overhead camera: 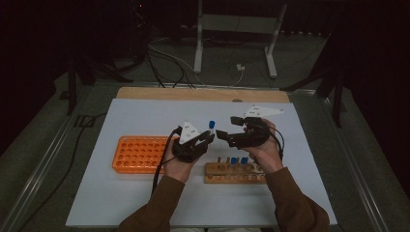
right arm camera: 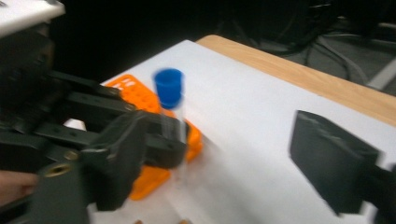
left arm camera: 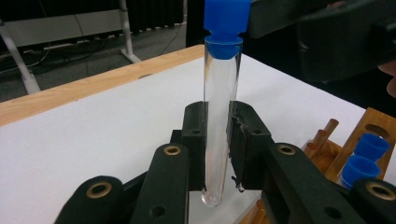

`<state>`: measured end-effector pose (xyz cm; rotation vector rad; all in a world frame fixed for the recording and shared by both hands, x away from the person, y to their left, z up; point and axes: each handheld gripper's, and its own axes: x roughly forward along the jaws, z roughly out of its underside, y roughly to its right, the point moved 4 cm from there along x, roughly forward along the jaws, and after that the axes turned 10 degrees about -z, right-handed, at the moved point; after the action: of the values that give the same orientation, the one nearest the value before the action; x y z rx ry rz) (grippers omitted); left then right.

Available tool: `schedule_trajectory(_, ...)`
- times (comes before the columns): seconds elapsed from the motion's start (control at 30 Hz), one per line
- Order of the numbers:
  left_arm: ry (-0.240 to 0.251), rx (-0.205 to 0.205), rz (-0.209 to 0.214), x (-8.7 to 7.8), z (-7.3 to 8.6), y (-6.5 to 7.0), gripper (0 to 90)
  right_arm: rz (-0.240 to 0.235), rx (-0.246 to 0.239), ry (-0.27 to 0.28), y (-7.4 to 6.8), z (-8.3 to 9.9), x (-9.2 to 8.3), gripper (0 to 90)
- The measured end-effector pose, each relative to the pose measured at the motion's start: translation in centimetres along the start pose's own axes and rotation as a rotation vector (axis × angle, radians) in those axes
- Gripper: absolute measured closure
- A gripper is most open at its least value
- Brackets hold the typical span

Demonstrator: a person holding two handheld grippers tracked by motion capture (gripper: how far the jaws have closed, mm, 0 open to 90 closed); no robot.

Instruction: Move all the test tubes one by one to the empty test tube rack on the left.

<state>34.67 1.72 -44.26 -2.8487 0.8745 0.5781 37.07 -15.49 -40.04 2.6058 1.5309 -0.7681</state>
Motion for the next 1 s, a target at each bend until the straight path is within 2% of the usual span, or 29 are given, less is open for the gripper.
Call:
schedule_trajectory(0.2,-0.001,-0.031,-0.011,-0.6,0.0,-1.0,78.3,0.025,-0.002,0.007,0.6,0.6,-0.6,3.2)
schedule_trajectory(0.4,0.010,-0.045,-0.014,-1.5,0.0,-2.1,78.2,0.050,0.016,-0.003,1.6,1.6,-1.2,0.9)
schedule_trajectory(0.6,0.034,-0.082,-0.027,-2.6,0.0,-3.7,78.2,0.073,0.042,0.007,2.5,2.3,-2.1,0.0)
schedule_trajectory(1.0,0.061,-0.087,-0.068,-4.9,0.5,-6.0,78.2,0.095,0.048,0.033,2.9,3.4,-3.9,0.0)
